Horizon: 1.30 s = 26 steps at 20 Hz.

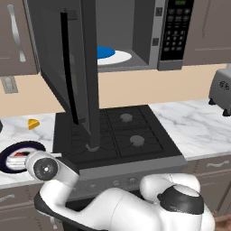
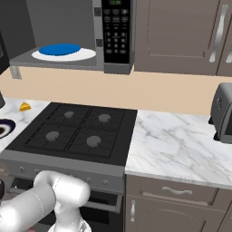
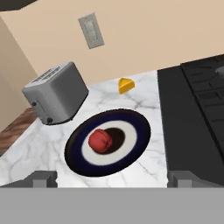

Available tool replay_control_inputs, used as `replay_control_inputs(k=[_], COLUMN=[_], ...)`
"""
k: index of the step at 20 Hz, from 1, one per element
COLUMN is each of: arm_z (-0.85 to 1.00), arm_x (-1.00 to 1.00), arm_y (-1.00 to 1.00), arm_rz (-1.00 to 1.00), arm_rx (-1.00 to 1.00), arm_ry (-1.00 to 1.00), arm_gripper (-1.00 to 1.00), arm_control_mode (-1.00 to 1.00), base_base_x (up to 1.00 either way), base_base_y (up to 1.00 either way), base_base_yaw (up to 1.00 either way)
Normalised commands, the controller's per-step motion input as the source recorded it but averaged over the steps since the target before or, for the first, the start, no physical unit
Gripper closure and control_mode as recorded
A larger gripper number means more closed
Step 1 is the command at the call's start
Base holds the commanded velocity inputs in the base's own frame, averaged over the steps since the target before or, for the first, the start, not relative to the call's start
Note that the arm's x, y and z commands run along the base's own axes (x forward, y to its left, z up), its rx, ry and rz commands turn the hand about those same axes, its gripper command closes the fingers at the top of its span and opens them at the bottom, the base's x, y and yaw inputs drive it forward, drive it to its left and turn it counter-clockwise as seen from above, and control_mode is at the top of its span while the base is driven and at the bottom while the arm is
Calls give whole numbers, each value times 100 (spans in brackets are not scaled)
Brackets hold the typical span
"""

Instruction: Pick the bell pepper from the counter and place it in the microwave. Then turn on the microwave.

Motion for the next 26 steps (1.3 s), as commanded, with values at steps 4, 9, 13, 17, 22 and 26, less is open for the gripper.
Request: replay_control_inputs(k=[4, 9, 13, 17, 22, 26], arm_z=[-7, -7, -12, -22, -22, -20], arm_x=[10, 15, 18, 20, 21, 21], arm_y=[15, 15, 14, 16, 17, 19], arm_rz=[0, 0, 0, 0, 3, 9], arm_rx=[-6, -10, -12, -14, -15, -6], arm_ry=[9, 8, 4, 0, 0, 0], arm_gripper=[-100, -100, -100, -100, -100, -100], arm_control_mode=[-100, -100, -100, -100, -100, -100], base_base_x=[0, 0, 0, 0, 0, 0], base_base_y=[0, 0, 0, 0, 0, 0], base_base_yaw=[0, 0, 0, 0, 0, 0])
